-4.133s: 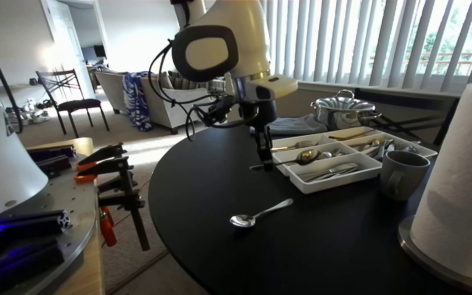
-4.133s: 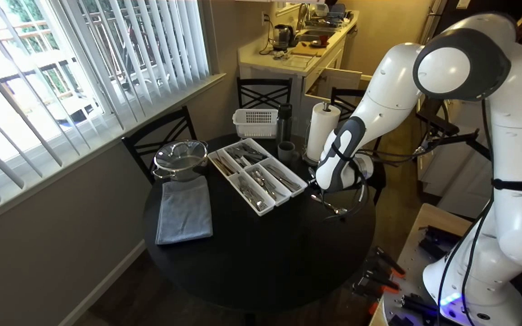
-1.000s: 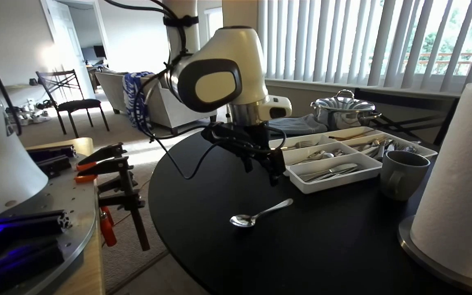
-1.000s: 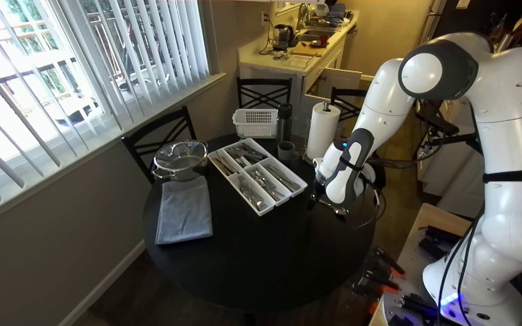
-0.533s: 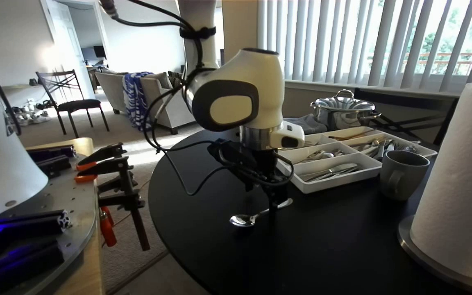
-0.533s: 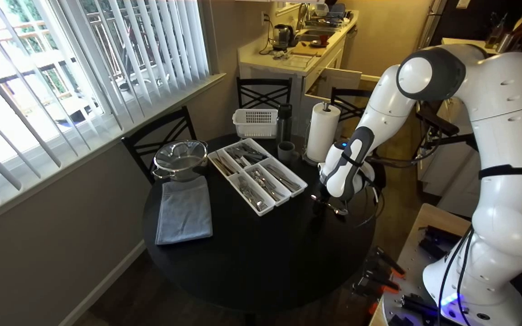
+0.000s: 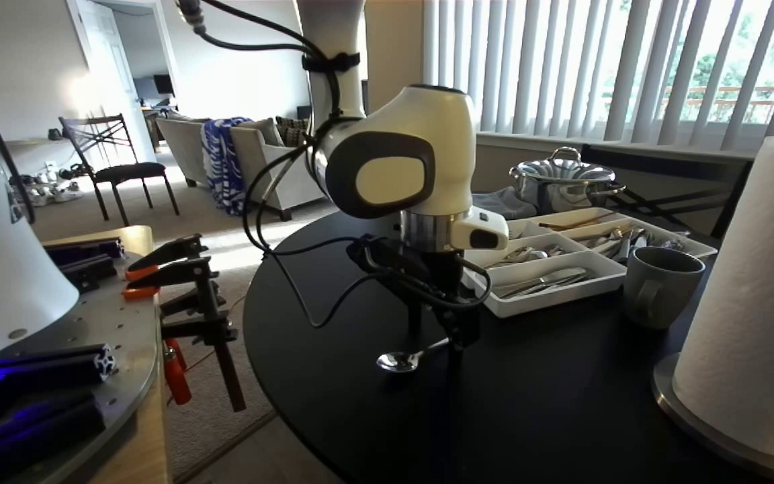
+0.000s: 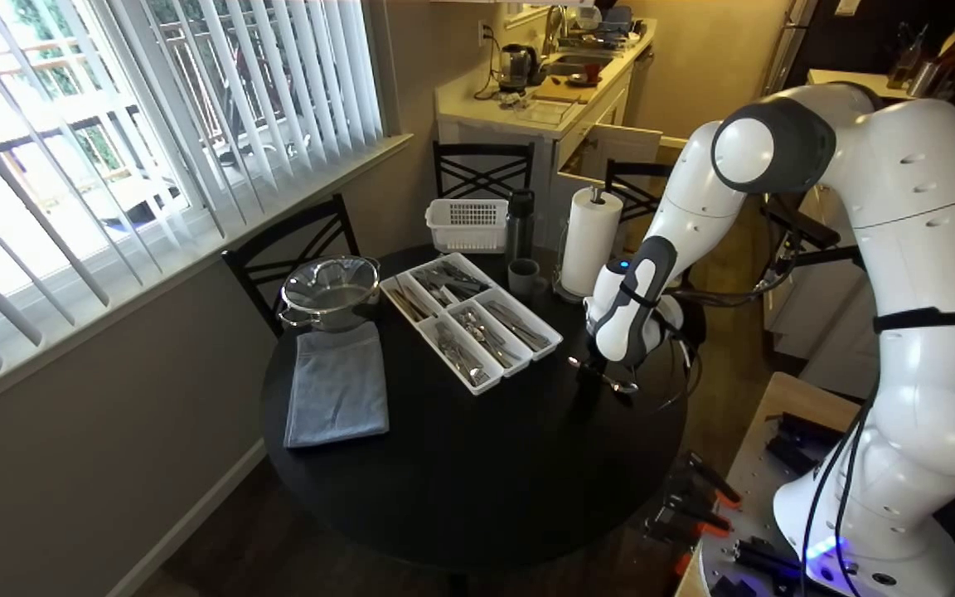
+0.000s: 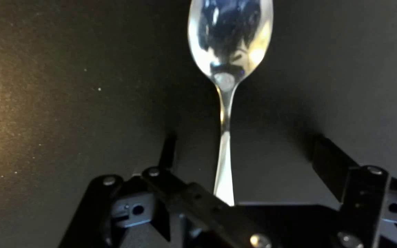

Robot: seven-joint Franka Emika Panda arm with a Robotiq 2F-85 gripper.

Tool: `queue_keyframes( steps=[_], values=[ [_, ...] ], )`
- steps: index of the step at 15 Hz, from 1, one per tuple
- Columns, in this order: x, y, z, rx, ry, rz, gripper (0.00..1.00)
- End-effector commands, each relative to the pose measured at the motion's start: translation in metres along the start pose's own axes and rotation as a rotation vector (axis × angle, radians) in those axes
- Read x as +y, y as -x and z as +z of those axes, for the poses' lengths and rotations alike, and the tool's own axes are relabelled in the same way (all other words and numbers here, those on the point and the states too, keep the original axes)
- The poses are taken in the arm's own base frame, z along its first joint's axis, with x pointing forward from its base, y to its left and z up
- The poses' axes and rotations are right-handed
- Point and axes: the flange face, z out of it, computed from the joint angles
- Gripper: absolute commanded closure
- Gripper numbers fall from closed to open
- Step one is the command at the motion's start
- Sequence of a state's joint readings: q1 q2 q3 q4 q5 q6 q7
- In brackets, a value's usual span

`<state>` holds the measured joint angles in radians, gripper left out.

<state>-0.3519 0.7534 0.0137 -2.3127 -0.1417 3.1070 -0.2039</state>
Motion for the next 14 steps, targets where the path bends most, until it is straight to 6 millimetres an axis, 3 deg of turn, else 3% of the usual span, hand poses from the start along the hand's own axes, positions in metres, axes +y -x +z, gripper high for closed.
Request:
queue_keyframes(
  steps=[1, 3, 4, 5, 7, 14],
  values=[
    [-0.005, 0.007, -0.016, -0.022, 0.045, 0.025, 0.00],
    [-0.006, 0.006, -0.018, -0.029, 0.063, 0.023, 0.00],
    [-0.007, 0.006, -0.018, -0.031, 0.068, 0.013, 0.06],
    [-0.010, 0.005, -0.017, -0.029, 0.068, 0.000, 0.26],
    [-0.014, 0.004, -0.018, -0.024, 0.064, -0.016, 0.31],
    [-0.020, 0.003, -0.020, -0.018, 0.059, -0.024, 0.76]
  ],
)
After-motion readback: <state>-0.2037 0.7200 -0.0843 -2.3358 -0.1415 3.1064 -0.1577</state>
